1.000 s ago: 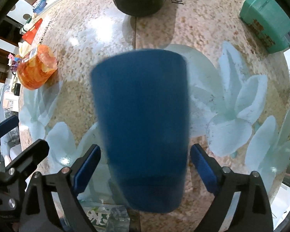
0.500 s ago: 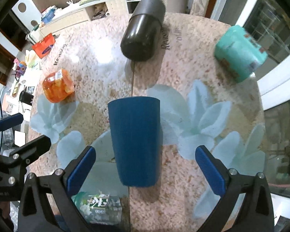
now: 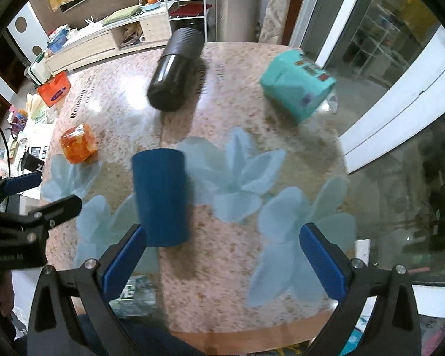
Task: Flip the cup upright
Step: 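Lift the blue cup with the right gripper toward the left gripper, then close the left gripper on the cup rim while the right gripper holds the cup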
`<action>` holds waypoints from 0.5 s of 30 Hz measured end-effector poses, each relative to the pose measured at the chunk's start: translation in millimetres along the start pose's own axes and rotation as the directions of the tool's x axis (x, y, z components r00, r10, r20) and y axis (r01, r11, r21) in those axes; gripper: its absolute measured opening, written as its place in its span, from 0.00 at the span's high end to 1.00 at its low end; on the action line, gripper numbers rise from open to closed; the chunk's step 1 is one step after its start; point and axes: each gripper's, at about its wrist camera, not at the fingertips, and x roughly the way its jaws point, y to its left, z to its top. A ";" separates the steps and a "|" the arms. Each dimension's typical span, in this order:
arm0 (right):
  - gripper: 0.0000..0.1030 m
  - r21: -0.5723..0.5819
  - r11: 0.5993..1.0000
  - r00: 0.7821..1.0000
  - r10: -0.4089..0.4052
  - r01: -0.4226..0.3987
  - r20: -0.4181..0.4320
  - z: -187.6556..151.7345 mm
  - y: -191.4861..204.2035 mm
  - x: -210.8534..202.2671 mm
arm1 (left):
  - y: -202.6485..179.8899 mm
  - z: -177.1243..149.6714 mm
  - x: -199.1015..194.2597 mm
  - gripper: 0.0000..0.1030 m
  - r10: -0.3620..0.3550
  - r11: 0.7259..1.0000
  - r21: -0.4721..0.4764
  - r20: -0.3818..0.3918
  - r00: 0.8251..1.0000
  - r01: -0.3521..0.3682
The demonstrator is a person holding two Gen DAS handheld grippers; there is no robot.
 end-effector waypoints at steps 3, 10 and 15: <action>0.00 -0.014 1.000 1.000 0.002 -0.002 -0.013 5.1 -14.5 -2.6 | -8.9 3.8 5.4 0.00 0.008 1.000 -0.028 -0.016 1.000 -0.009; 0.00 -0.098 0.995 1.000 0.002 -0.001 0.011 18.2 -33.5 -10.3 | -43.2 12.3 19.5 0.00 0.028 0.998 -0.057 -0.038 0.999 -0.030; 0.00 -0.142 0.990 1.000 0.018 -0.017 0.004 23.1 -43.9 -4.3 | -65.2 22.1 35.6 0.00 0.043 0.995 -0.087 -0.045 0.998 -0.047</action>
